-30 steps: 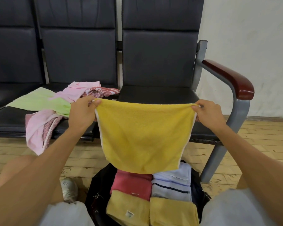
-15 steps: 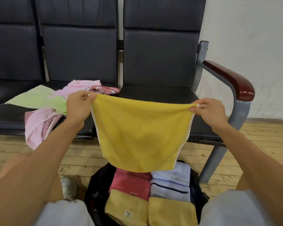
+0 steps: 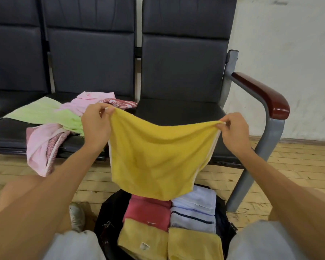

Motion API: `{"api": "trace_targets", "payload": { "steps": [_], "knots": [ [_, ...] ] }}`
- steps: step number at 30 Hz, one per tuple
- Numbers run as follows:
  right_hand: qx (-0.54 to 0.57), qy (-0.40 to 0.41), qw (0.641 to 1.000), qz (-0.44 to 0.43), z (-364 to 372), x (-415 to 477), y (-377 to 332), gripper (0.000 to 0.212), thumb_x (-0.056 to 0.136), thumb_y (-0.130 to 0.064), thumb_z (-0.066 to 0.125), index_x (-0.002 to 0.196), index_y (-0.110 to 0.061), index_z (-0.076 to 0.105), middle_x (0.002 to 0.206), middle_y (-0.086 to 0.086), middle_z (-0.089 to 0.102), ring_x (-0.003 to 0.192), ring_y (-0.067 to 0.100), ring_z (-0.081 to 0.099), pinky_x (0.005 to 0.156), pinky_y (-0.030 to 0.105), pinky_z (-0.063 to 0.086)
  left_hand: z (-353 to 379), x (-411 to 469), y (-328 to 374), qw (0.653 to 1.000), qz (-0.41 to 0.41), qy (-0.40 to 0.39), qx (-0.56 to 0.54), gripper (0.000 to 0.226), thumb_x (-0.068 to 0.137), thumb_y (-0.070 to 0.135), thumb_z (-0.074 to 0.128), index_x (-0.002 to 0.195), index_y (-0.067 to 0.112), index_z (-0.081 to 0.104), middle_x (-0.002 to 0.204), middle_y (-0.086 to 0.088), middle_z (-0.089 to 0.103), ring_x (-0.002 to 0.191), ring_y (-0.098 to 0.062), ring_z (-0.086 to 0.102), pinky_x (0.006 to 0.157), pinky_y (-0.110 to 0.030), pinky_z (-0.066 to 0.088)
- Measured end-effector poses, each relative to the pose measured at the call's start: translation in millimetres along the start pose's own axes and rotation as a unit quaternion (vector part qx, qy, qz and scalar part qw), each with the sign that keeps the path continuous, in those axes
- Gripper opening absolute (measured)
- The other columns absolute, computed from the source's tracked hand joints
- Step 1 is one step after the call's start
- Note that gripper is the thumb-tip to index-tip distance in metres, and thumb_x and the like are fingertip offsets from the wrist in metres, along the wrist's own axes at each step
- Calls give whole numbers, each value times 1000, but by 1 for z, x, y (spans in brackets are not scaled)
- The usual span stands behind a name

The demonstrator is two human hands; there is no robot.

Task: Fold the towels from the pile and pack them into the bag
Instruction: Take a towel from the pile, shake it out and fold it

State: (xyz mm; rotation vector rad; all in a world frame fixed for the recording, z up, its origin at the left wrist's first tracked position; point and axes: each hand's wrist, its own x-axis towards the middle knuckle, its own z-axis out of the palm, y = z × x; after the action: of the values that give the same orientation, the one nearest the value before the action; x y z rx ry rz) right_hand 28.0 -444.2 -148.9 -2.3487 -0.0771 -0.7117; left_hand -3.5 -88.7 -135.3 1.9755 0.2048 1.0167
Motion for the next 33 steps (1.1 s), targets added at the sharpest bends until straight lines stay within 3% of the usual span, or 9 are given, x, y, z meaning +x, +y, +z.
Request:
{"api": "trace_targets", "payload": {
  "steps": [3,6,11,15,19,24,28,30,33],
  "knots": [
    [69,-98,990,77,-1,0,-1,7,98,-17,56,96,-11,52,88,4,60,77,18,65,59,31,56,1,4,-5,998,-45,34,-16,18,94,19,58,103,7,68,105,-9,66,96,-21,58,87,-33,44],
    [171,-30,982,77,-1,0,-6,6,98,-14,56,95,-12,51,86,3,62,56,9,64,47,18,52,1,5,-3,995,-63,65,-46,20,96,19,55,104,5,67,100,-6,65,90,-16,55,80,-24,42],
    [74,-175,981,29,13,-13,0,9,97,-13,58,90,-10,53,81,8,66,60,11,67,49,18,54,5,-1,-1,997,-46,47,-30,18,97,19,54,103,8,66,92,0,61,84,-14,53,73,-23,37],
    [121,-49,990,46,12,0,-6,6,98,-17,56,98,-13,52,89,3,61,74,12,66,48,17,53,10,-5,-4,998,-48,29,-7,19,98,19,53,104,7,66,91,0,60,86,-14,52,74,-24,36],
    [134,-18,988,76,13,2,4,3,99,-14,55,101,-16,56,96,4,61,83,20,67,57,30,60,12,1,-10,997,-70,42,-17,19,96,18,55,103,5,68,97,-6,64,89,-18,55,80,-29,42],
    [146,159,976,-8,-5,9,-11,18,99,-6,50,100,-15,66,88,-2,64,70,5,63,58,20,55,8,5,-5,996,-58,64,-12,19,96,18,55,105,7,67,109,-11,59,95,-14,49,83,-20,36],
    [127,105,986,24,-5,5,-10,13,101,-13,50,98,-14,62,90,4,62,69,24,66,52,22,52,11,-3,7,997,-51,42,-43,15,100,13,47,100,5,59,84,-3,57,68,-5,54,60,-15,39],
    [142,100,984,47,-6,5,-7,13,102,-12,48,100,-11,62,91,3,59,71,18,64,47,18,52,15,-11,10,995,-73,-2,-60,14,103,16,39,97,11,51,76,-2,54,45,-5,59,41,-21,45],
    [168,107,978,65,-11,11,-10,12,102,-11,47,101,-8,59,87,-8,52,73,12,61,48,17,54,20,-13,8,985,-109,-49,-122,16,105,23,33,100,14,45,85,-2,55,54,-24,68,51,-37,57]
  ]
}}
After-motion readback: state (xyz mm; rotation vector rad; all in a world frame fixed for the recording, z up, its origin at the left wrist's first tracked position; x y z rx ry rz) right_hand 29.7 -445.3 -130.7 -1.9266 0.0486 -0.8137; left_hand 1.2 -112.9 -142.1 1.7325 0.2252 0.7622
